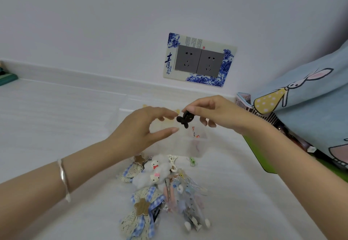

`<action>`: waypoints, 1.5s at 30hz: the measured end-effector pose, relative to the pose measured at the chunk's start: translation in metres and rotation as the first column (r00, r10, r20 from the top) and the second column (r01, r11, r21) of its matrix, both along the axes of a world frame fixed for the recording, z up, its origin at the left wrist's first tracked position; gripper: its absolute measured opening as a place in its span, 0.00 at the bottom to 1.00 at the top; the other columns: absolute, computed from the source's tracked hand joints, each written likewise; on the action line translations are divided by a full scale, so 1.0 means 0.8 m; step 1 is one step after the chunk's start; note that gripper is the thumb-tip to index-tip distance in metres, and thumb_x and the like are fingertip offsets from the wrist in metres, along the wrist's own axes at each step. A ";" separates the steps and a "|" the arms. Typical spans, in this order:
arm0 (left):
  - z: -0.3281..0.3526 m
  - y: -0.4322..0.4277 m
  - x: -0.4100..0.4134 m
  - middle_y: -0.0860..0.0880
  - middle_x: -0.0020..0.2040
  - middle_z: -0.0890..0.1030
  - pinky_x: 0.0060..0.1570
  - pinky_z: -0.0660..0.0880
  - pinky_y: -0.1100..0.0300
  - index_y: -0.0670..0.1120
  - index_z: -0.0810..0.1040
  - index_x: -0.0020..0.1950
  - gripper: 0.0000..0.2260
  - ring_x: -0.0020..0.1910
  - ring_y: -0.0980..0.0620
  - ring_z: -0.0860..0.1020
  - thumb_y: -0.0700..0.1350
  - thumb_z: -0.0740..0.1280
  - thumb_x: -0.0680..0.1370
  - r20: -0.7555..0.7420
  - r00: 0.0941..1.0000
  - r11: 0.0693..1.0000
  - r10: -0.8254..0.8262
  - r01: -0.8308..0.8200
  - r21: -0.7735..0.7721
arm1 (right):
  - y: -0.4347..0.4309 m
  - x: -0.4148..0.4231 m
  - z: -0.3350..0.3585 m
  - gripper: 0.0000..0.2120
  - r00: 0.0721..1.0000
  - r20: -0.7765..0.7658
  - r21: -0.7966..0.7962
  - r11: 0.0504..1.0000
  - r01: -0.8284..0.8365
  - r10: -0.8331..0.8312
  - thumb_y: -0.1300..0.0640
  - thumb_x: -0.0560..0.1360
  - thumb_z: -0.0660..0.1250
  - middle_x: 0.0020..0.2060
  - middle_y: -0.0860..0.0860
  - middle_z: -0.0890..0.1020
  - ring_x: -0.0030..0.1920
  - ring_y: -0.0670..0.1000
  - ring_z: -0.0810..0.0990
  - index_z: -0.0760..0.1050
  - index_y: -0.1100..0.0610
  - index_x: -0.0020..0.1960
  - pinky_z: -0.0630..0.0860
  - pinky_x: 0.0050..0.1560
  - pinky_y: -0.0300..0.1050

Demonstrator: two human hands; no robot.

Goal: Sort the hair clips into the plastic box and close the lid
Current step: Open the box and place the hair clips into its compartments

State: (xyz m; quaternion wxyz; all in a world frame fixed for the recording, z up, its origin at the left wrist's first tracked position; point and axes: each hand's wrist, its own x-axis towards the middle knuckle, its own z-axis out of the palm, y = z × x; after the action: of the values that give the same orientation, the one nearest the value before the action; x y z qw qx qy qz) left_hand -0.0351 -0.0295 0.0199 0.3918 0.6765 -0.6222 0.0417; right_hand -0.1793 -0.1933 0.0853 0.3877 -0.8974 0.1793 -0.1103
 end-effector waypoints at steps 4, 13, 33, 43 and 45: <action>0.011 -0.024 -0.006 0.54 0.36 0.84 0.38 0.71 0.65 0.51 0.80 0.44 0.08 0.37 0.58 0.79 0.54 0.68 0.73 -0.225 0.969 0.994 -0.106 0.106 -0.012 | -0.001 0.003 -0.009 0.08 1.000 -0.007 0.187 0.982 0.017 -0.016 0.50 0.76 0.65 0.41 0.50 0.83 0.28 0.44 0.72 0.78 0.54 0.47 0.67 0.29 0.35; 0.014 -0.053 -0.003 0.58 0.28 0.78 0.30 0.64 0.71 0.47 0.77 0.35 0.10 0.28 0.61 0.71 0.50 0.68 0.75 -0.340 0.939 0.992 -0.059 0.094 0.087 | -0.010 0.003 -0.030 0.13 0.993 -0.001 0.165 0.980 0.114 -0.115 0.51 0.79 0.60 0.45 0.49 0.85 0.28 0.45 0.74 0.80 0.57 0.51 0.66 0.26 0.34; 0.007 -0.039 0.005 0.56 0.39 0.75 0.36 0.62 0.67 0.56 0.81 0.49 0.06 0.37 0.64 0.71 0.51 0.64 0.76 -0.047 0.995 0.986 0.089 -0.082 0.146 | -0.006 -0.016 -0.041 0.07 0.987 0.154 -0.189 0.978 0.082 -0.053 0.53 0.76 0.65 0.45 0.39 0.82 0.45 0.52 0.77 0.83 0.48 0.47 0.72 0.49 0.39; -0.032 0.022 0.001 0.60 0.55 0.78 0.56 0.70 0.64 0.58 0.75 0.60 0.18 0.54 0.63 0.74 0.62 0.59 0.74 0.129 0.992 0.995 0.008 -0.020 0.097 | 0.037 -0.065 -0.064 0.07 0.980 -0.084 -0.059 0.981 -0.183 0.178 0.54 0.71 0.72 0.46 0.44 0.84 0.46 0.45 0.81 0.82 0.50 0.49 0.76 0.45 0.46; -0.035 0.024 -0.001 0.59 0.56 0.78 0.58 0.71 0.60 0.57 0.75 0.61 0.18 0.54 0.62 0.75 0.61 0.60 0.74 0.110 0.994 0.997 -0.002 -0.006 0.072 | 0.041 -0.071 -0.072 0.10 0.961 -0.196 -0.090 0.973 -0.214 0.193 0.52 0.70 0.73 0.48 0.42 0.83 0.47 0.42 0.79 0.81 0.48 0.51 0.76 0.49 0.45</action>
State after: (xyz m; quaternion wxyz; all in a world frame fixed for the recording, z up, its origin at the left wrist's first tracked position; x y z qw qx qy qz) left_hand -0.0357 -0.0106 -0.0081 0.3320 0.6877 -0.6432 0.0568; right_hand -0.2360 -0.1605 0.0279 0.3284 -0.9375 0.1150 0.0047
